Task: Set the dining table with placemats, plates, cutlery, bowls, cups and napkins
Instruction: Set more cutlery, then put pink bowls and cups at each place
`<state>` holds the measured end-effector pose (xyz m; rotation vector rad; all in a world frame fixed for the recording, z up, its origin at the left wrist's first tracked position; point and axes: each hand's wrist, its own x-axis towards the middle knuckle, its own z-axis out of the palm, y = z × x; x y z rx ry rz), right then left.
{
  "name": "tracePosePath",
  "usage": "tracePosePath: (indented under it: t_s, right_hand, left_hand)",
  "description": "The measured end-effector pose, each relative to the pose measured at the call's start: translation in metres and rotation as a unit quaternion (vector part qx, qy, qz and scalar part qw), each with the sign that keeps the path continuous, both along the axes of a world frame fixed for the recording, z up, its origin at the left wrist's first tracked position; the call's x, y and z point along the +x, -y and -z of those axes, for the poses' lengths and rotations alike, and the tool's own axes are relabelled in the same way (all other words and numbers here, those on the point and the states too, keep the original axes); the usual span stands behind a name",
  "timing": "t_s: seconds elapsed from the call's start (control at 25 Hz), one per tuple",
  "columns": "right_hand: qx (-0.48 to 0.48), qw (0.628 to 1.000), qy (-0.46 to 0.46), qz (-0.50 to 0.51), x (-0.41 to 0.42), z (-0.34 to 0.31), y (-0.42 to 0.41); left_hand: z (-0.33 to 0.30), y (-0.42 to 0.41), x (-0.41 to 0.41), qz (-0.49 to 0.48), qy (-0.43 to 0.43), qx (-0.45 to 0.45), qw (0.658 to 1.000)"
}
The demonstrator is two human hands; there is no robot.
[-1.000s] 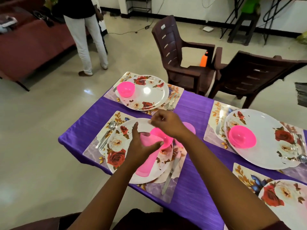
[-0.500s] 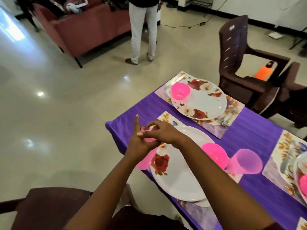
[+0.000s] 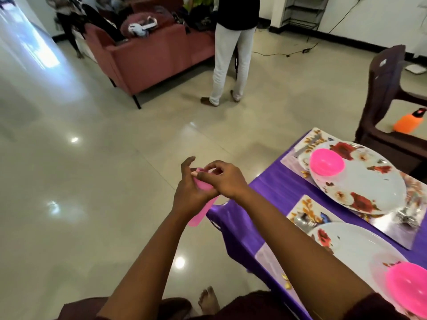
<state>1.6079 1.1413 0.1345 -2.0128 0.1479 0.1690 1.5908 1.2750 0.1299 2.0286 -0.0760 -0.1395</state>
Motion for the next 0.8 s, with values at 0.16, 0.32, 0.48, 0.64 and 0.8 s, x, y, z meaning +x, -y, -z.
tracePosePath:
  t_s: [0.16,0.32,0.48,0.64,0.8]
  right_hand:
    - [0.005,1.0,0.004,0.008,0.04,-0.002,-0.027]
    - [0.005,0.999,-0.002,0.054,0.083,0.005,-0.015]
    - [0.03,0.991,-0.004,0.128,0.122,0.026,0.015]
    - [0.091,0.967,-0.011,0.238,0.157,0.034,0.059]
    - [0.118,0.936,-0.011,0.332,0.175,0.032,0.106]
  left_hand:
    - [0.002,-0.028,0.042,0.01,0.006,-0.012,1.0]
    - [0.009,-0.017,0.095,0.034,-0.008,-0.009,0.999]
    - [0.019,0.015,0.15,0.099,-0.02,0.017,0.995]
    - [0.013,0.067,0.215,0.217,-0.015,0.079,0.973]
    - [0.007,0.125,0.255,0.313,-0.007,0.106,0.944]
